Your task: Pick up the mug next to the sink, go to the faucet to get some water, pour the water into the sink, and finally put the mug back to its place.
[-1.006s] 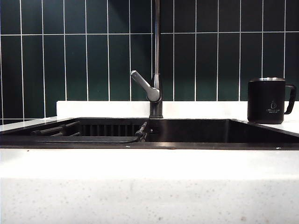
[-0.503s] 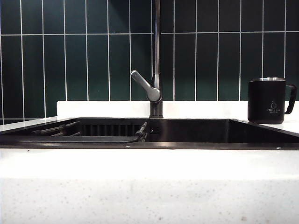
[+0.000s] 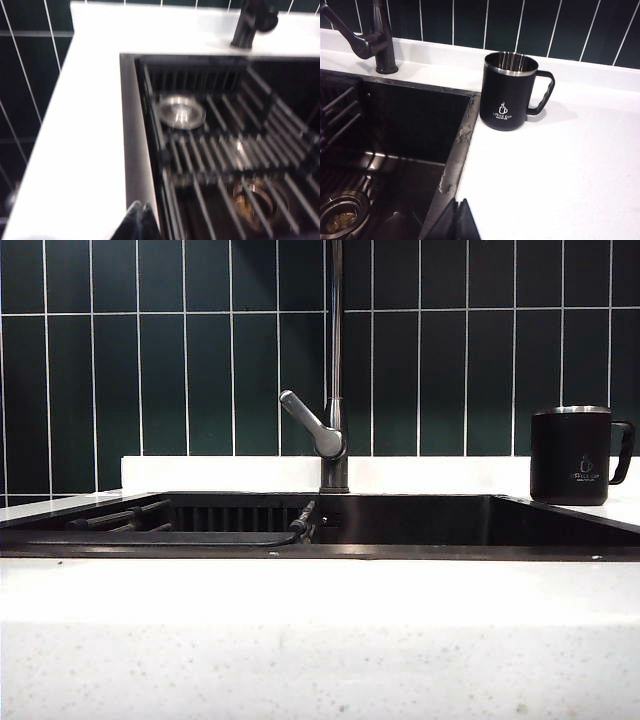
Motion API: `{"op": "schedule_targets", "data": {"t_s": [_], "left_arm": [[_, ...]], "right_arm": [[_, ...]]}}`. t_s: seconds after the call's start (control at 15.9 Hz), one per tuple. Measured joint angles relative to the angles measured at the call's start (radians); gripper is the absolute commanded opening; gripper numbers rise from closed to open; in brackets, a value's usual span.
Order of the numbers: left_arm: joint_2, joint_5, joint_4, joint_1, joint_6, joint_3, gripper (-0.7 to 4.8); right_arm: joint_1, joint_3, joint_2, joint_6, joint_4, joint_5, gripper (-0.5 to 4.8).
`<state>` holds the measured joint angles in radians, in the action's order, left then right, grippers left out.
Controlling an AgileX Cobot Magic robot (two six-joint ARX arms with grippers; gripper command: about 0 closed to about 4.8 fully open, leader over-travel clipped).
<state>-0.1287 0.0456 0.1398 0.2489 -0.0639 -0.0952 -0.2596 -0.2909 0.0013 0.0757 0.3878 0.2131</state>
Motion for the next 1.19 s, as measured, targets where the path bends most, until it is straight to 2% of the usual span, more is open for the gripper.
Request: {"op": "schedule_targets", "data": {"t_s": [0.31, 0.82, 1.19], "left_arm": [[0.000, 0.000, 0.057, 0.000, 0.000, 0.001, -0.06], [0.001, 0.000, 0.057, 0.000, 0.000, 0.001, -0.06], [0.131, 0.018, 0.060, -0.002, 0.011, 0.000, -0.06]], "right_arm": [[0.000, 0.000, 0.000, -0.124, 0.000, -0.024, 0.00], [0.000, 0.000, 0.000, -0.131, 0.000, -0.028, 0.00], [0.000, 0.000, 0.000, -0.132, 0.002, -0.030, 0.00]]}}
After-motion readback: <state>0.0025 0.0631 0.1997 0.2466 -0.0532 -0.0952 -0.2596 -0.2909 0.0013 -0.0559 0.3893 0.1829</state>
